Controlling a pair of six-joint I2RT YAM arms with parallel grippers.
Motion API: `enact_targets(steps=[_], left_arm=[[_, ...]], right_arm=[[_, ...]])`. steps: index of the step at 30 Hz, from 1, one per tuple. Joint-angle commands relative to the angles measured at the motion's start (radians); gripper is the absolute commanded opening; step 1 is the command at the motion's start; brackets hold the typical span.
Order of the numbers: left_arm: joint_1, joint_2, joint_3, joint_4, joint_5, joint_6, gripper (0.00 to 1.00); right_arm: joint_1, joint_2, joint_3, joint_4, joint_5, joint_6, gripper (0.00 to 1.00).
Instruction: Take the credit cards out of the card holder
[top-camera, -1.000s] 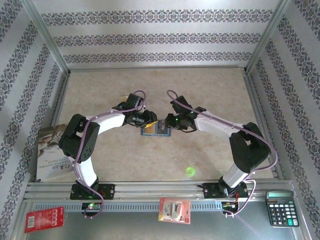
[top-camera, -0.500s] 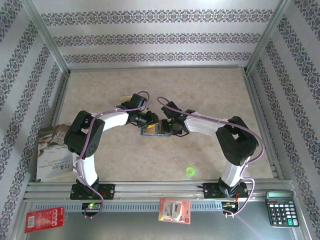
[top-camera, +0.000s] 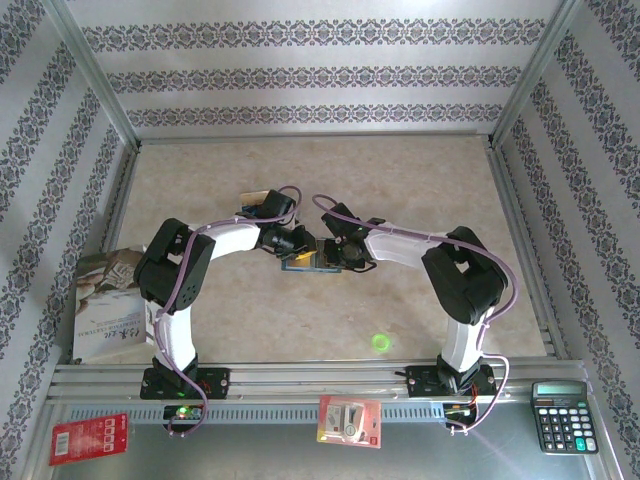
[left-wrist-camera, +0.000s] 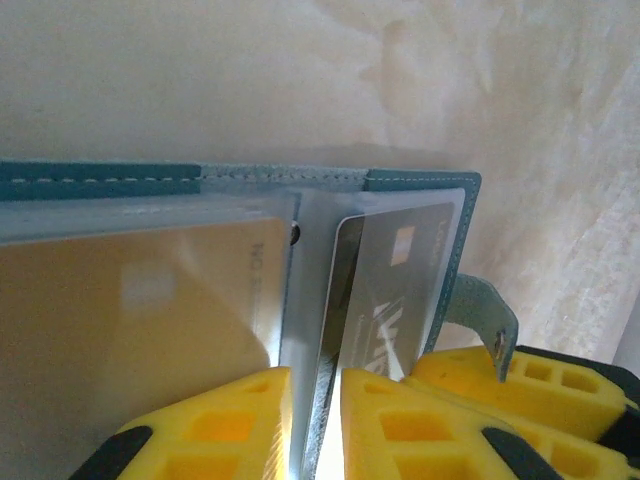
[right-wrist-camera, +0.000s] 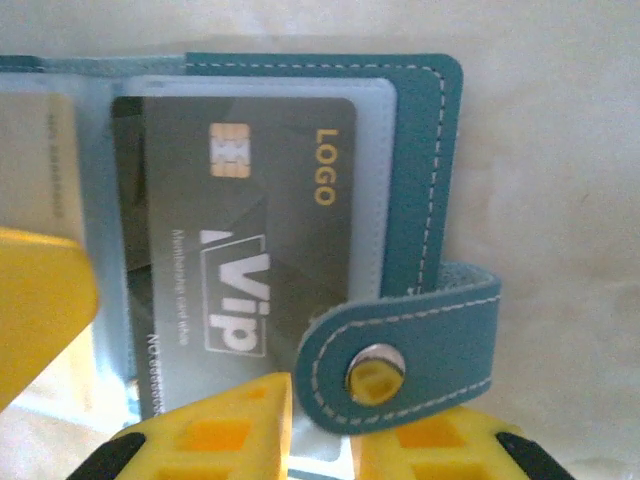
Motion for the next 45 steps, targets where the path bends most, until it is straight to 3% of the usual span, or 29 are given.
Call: enact_targets(steps=[1,27,45], left_arm=[[-0.007,0.014,-0.001,-0.047,0.003,0.049,0.19],[-0.008,0.033,-0.011,-0.027,0.048,0.058,0.14],[0.025,-0.074,-0.064,-0.092,-0.02,0.119,0.0]], right_arm=[[-0.011,0.032,0.023,-0.007,-0.012,-0.01,0.22],[-0.035,0.059,0.024,-0.011,-0.068,-0.041,0.19],[-0.058,0.052,-0.002,0.007,-0.064,-0.011,0.19]])
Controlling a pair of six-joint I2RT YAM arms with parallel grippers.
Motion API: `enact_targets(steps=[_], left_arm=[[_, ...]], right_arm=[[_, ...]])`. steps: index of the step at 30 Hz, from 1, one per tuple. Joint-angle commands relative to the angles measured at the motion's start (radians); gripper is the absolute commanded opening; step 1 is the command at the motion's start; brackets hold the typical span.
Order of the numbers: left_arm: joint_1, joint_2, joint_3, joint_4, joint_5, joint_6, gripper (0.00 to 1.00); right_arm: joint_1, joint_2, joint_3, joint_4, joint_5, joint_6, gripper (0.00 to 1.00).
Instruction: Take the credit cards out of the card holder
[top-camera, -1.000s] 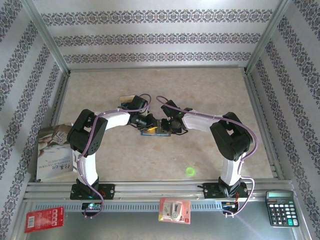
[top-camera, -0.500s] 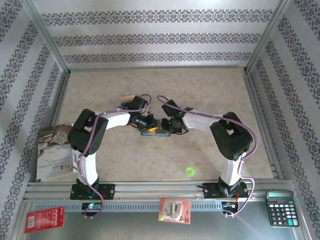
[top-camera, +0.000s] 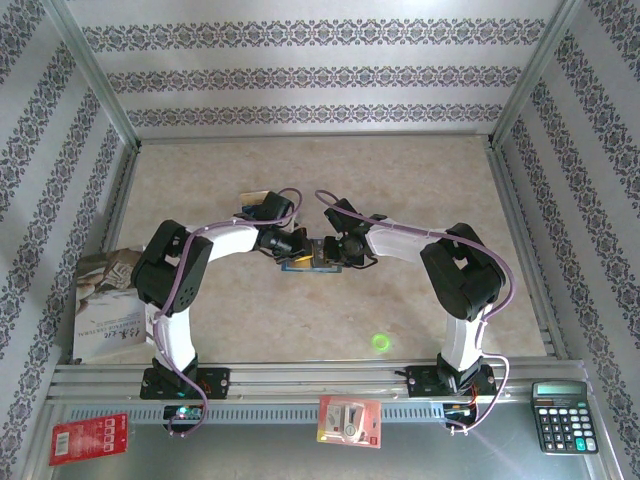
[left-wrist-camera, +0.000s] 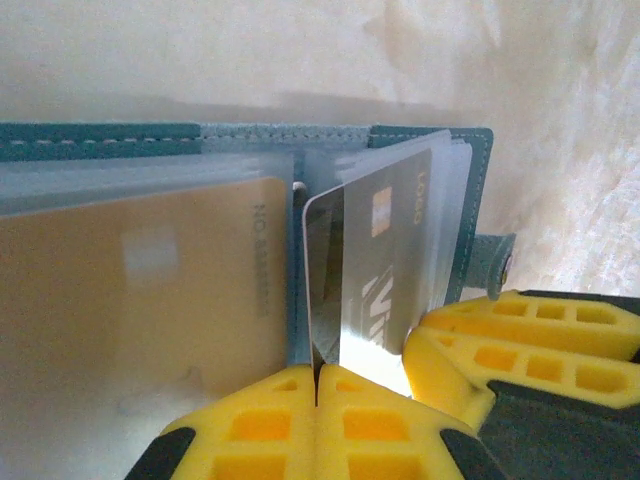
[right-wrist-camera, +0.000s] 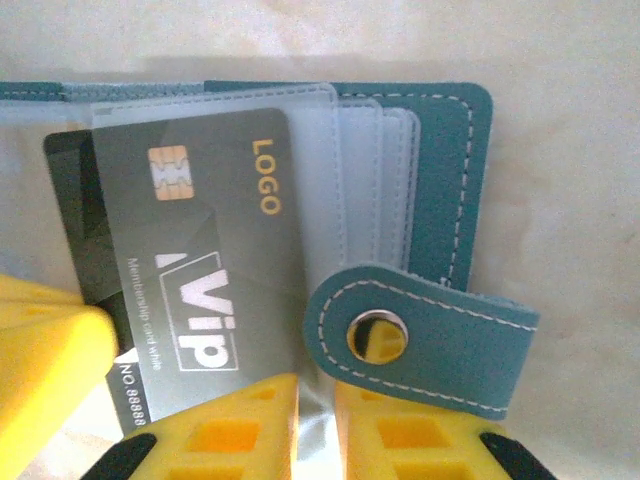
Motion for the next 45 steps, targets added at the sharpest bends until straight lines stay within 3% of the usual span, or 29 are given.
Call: enact_targets(steps=[1,9,14,20,27,31,35,39,45], left_arm=[[0.023,-0.052,-0.042,-0.07,-0.028,0.044,0.0],[0.067,-0.142,-0.078,-0.125,-0.055,0.112,0.0],[0.084,-0.246,-0.081,-0.225,-0.139,0.179,0.0],[0.094,-0.361,-0.06,-0.263,-0.156,0.208,0.0],[0.144,-0.49,-0.098,-0.09,-0.016,0.101,0.0],[0.182,-0.536,-0.144,0.069,0.097,-0.018,0.0],[0.219,-0.559,-0.195,0.245,0.186,-0.145,0.0],[0.241,-0.556,-0.24,0.413,0.241,-0.25,0.0],[0.266,-0.55,-0.265,0.446,0.242,-0.284,0.0]], right_arm=[[-0.019,0.028,-0.021,-0.002,0.013,0.007,0.19],[-0.026,-0.044,-0.085,0.147,-0.071,0.005,0.2],[-0.035,-0.148,-0.176,0.36,-0.127,0.023,0.29],[-0.051,-0.222,-0.216,0.534,-0.194,0.078,0.39],[-0.064,-0.24,-0.216,0.707,-0.325,0.174,0.63],[-0.074,-0.233,-0.237,0.865,-0.41,0.28,0.72],[-0.07,-0.229,-0.227,0.993,-0.484,0.358,0.72],[-0.062,-0.228,-0.2,0.998,-0.52,0.366,0.71],[-0.062,-0.217,-0.185,1.018,-0.533,0.391,0.59]])
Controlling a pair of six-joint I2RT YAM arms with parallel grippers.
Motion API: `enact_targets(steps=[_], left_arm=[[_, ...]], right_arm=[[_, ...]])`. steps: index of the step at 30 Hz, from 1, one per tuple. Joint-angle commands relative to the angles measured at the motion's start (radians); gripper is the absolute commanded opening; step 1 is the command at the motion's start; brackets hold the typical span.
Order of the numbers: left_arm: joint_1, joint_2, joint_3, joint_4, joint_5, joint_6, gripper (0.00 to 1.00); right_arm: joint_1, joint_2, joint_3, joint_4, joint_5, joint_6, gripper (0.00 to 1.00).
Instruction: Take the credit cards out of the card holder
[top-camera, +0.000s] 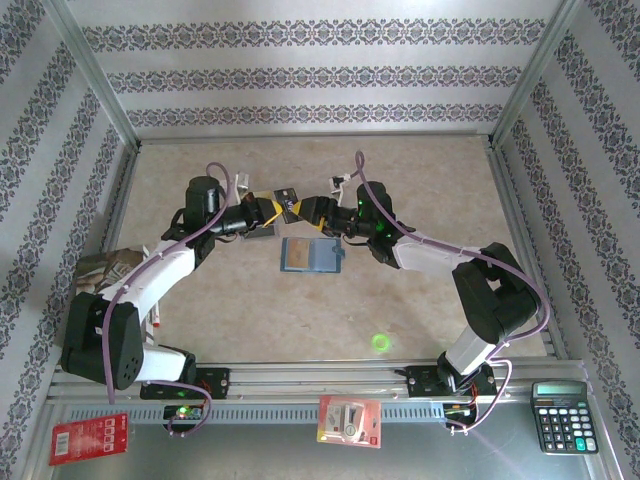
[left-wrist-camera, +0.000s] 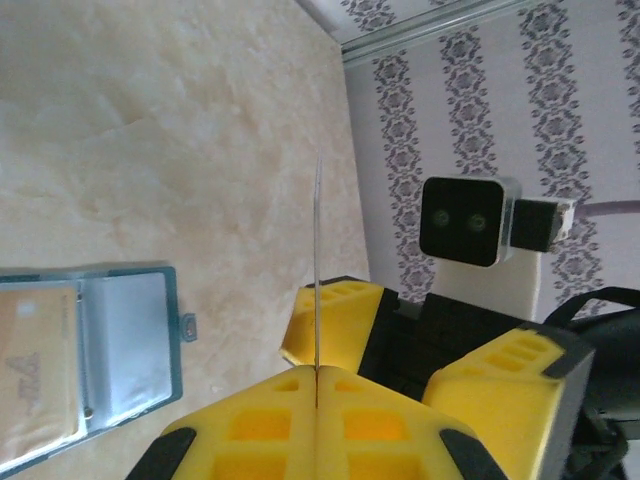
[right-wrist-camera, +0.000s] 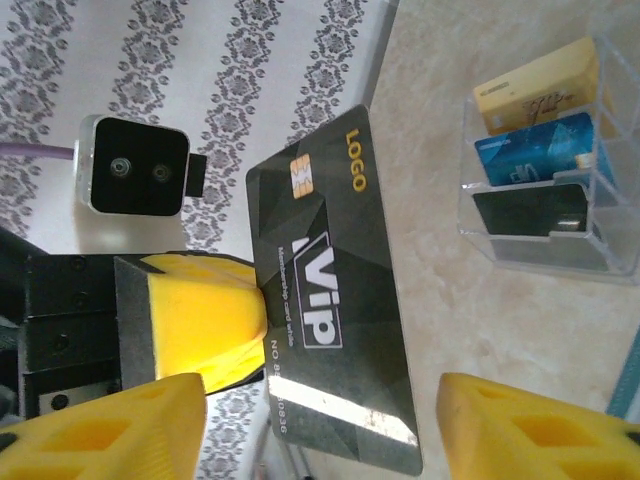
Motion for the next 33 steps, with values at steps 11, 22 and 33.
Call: enact_targets(steps=[11,22,33], left_arm=[[0.054,0.0,-0.025,0.106,0.075,-0.067,0.0],[0.189,-0.048,0.019,-0.33,-0.096,0.147,0.61],[0.284,-0.189,0.107,-0.74,-0.462,0.416,0.91]], right_arm=[[0.001,0.049,0.079,0.05,-0.018,0.01,0.16],[0.001,0.081,0.201,-0.293,0.13,-0.337,0.0],[0.003,0.23,0.574,-0.802,0.253,-0.888,0.0]])
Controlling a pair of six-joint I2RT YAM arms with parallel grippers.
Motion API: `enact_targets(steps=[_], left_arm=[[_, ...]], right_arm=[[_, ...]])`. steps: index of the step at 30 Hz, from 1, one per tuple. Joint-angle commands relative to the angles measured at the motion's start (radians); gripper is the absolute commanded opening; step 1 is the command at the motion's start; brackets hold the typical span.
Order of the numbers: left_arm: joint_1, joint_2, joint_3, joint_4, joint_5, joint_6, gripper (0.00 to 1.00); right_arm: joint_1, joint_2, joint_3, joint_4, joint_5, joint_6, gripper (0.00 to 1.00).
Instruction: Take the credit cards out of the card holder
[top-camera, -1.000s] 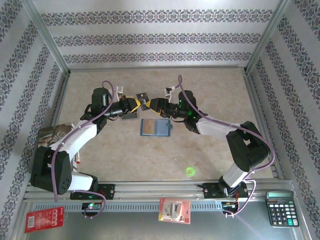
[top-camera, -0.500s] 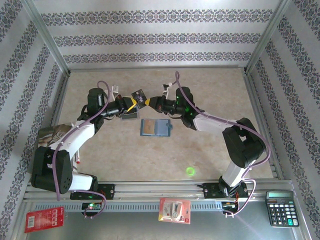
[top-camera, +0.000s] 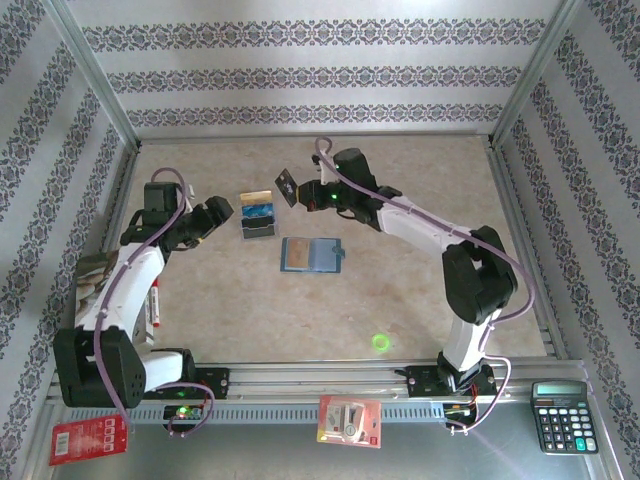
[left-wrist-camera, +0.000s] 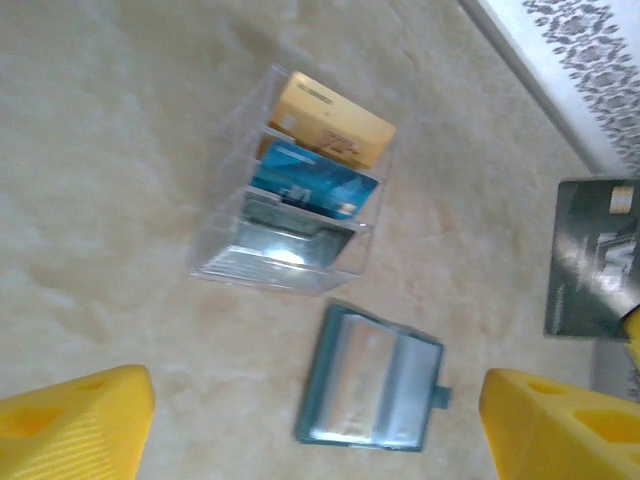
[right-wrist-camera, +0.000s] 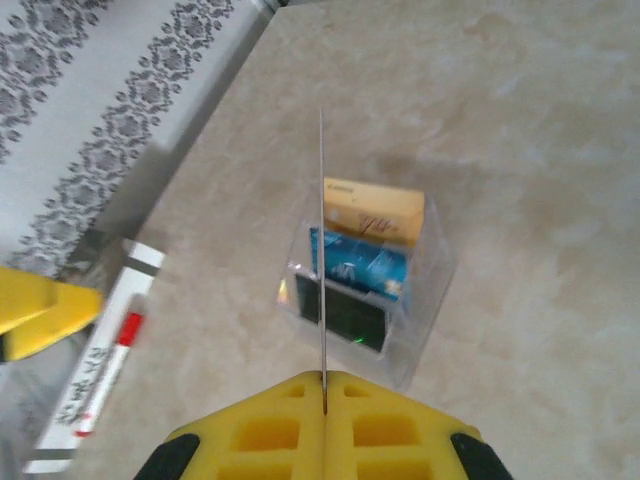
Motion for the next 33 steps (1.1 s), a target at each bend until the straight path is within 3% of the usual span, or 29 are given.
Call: enact_targets(steps=[1,3,8,20,33], left_arm=[[0.016,-0.054,0.024,-0.139,-0.123,0.11,0.95],[0.018,-0.083,0.01,-0.129,-0.142,0.117,1.0],[0.021,-0.124,0.0,-0.129,-0.171,0.134,1.0],[0.022,-0.104,-0.001,-0.114,-0.143,0.139,1.0],[0.024,-0.092,-0.012,-0.113,-0.139,0.143,1.0]], right_arm=[[0.007,0.066,0.121,-0.186,0.025,-0.254,0.0],[0.014,0.094,0.163,-0.193,0.027,-0.318,0.0],[0.026,0.156,0.266,-0.213,-0.012,-0.428,0.0],[0.127,0.278,0.372,-0.323,-0.02,-0.94,0.0],[0.127,0.406,0.535,-0.467,-0.047,-1.132,0.0]])
